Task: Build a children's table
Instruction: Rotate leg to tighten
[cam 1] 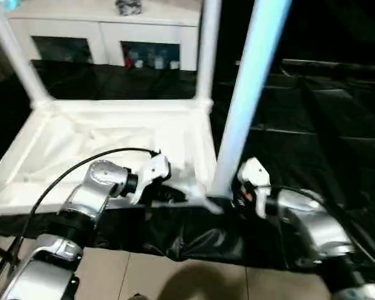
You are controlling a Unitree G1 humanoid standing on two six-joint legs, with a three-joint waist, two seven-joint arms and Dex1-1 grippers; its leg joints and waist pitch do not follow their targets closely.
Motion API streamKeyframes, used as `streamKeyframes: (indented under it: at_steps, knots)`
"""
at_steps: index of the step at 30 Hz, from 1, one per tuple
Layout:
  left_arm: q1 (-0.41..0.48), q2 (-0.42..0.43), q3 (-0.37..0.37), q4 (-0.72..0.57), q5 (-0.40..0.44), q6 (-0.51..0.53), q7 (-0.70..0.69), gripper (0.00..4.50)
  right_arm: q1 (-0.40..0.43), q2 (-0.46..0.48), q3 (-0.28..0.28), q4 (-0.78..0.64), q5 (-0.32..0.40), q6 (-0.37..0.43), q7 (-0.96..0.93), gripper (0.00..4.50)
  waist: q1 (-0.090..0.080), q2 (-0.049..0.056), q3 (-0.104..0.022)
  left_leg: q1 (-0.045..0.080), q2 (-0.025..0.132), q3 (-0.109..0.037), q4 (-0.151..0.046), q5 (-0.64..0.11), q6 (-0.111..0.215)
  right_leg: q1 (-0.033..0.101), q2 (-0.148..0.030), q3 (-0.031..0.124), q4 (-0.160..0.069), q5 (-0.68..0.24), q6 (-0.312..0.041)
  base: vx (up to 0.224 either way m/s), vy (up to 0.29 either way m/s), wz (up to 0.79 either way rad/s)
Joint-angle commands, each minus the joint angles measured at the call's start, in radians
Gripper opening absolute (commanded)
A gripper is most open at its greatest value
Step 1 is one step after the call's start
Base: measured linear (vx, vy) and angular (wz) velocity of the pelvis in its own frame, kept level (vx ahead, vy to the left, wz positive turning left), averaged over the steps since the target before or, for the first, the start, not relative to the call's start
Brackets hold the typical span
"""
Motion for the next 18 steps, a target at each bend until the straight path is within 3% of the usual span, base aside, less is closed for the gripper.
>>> streamKeyframes:
  at_steps: [1, 4, 9, 10, 12, 16, 18]
  knots:
    - [-0.031, -0.051, 0.001, -0.003, -0.001, 0.008, 0.075, 0.0, -0.008, 0.039, 0.022, 0.054, -0.032, 0.031, -0.093, 2.62, -0.005, -0.001, -0.052, 0.014, 0.015, -0.01, -0.071, -0.338, -0.025, 0.033, -0.065, 0.033, -0.098, -0.402, -0.157, 0.0, 0.0, 0.0]
    - [-0.039, -0.134, 0.007, 0.001, 0.009, 0.05, 0.195, 0.0, -0.044, 0.125, -0.008, 0.121, -0.051, 0.039, -0.27, 2.61, -0.012, -0.001, -0.056, 0.012, 0.015, -0.009, -0.069, -0.319, -0.019, 0.033, -0.064, 0.036, -0.095, -0.354, -0.167, 0.0, 0.0, 0.0]
    - [-0.034, -0.202, -0.004, -0.017, 0.013, 0.073, 0.269, 0.0, -0.083, 0.194, -0.019, 0.183, -0.077, 0.002, -0.372, 2.61, -0.012, -0.004, -0.061, 0.006, 0.012, -0.004, -0.063, -0.258, 0.004, 0.041, -0.064, 0.038, -0.088, -0.249, -0.183, 0.0, 0.0, 0.0]
    - [-0.03, -0.209, -0.012, -0.025, 0.015, 0.073, 0.263, 0.0, -0.089, 0.204, -0.022, 0.188, -0.073, -0.007, -0.374, 2.96, -0.01, 0.002, -0.062, 0.006, 0.012, -0.004, -0.062, -0.25, 0.009, 0.042, -0.063, 0.037, -0.087, -0.234, -0.186, 0.0, 0.0, 0.0]
    - [-0.024, -0.214, -0.019, -0.035, 0.013, 0.074, 0.254, 0.0, -0.095, 0.214, -0.031, 0.195, -0.056, -0.013, -0.367, 3.31, -0.012, 0.002, -0.062, 0.004, 0.012, -0.004, -0.063, -0.246, 0.013, 0.044, -0.062, 0.037, -0.086, -0.212, -0.19, 0.0, 0.0, 0.0]
    - [-0.018, -0.192, -0.027, -0.043, 0.009, 0.051, 0.206, 0.0, -0.089, 0.2, -0.035, 0.165, -0.03, 0.001, -0.318, 3.67, -0.015, 0.002, -0.06, 0.006, 0.013, -0.005, -0.066, -0.267, 0.013, 0.044, -0.06, 0.036, -0.087, -0.228, -0.191, 0.0, 0.0, 0.0]
    - [-0.012, -0.159, -0.028, -0.048, -0.001, 0.033, 0.154, 0.0, -0.078, 0.155, -0.007, 0.138, -0.054, -0.016, -0.272, 3.83, -0.014, 0.002, -0.061, 0.007, 0.015, -0.005, -0.065, -0.269, 0.015, 0.045, -0.061, 0.036, -0.087, -0.225, -0.191, 0.0, 0.0, 0.0]
